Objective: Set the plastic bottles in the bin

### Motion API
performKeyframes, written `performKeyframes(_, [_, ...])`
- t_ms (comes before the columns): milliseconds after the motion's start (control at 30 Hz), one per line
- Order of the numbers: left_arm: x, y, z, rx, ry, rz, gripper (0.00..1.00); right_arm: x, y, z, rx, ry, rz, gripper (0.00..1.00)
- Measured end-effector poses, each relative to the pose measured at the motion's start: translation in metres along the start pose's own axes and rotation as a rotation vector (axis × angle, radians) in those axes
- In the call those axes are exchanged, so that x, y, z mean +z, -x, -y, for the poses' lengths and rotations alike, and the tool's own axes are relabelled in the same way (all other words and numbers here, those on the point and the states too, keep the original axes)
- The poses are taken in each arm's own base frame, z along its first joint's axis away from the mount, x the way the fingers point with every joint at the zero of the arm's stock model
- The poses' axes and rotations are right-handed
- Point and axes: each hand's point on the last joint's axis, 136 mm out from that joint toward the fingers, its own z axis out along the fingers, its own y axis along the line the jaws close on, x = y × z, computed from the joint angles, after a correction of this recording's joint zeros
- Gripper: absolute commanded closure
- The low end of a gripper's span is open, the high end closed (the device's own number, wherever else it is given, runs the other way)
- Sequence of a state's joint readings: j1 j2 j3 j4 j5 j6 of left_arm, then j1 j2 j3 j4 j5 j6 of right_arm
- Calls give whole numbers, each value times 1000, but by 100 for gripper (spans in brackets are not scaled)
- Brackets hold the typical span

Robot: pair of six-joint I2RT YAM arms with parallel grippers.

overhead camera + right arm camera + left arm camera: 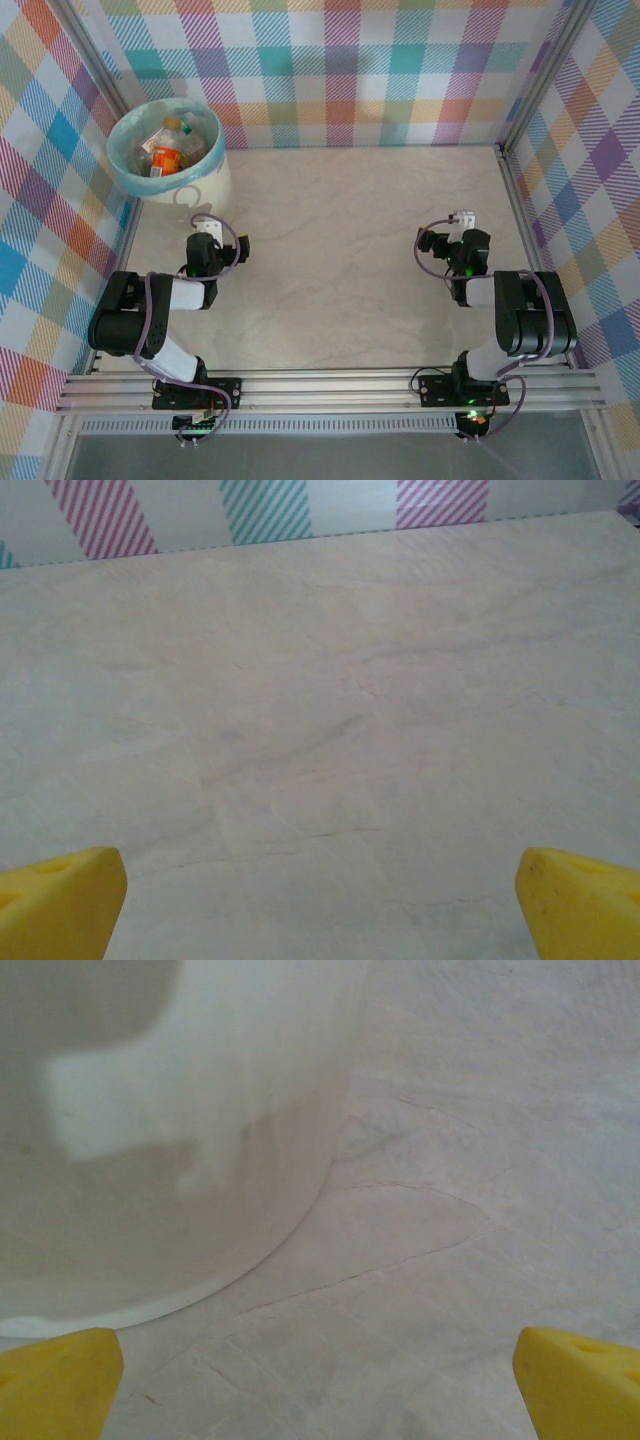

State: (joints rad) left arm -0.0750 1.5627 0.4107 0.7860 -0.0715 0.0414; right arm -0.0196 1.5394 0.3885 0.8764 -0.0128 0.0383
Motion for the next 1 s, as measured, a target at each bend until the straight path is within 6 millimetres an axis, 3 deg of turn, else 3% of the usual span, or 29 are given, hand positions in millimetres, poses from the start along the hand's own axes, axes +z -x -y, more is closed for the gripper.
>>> performKeyframes(1000, [0,-1,1,0,-3,-2,0,0,-6,0,2,-1,-25,0])
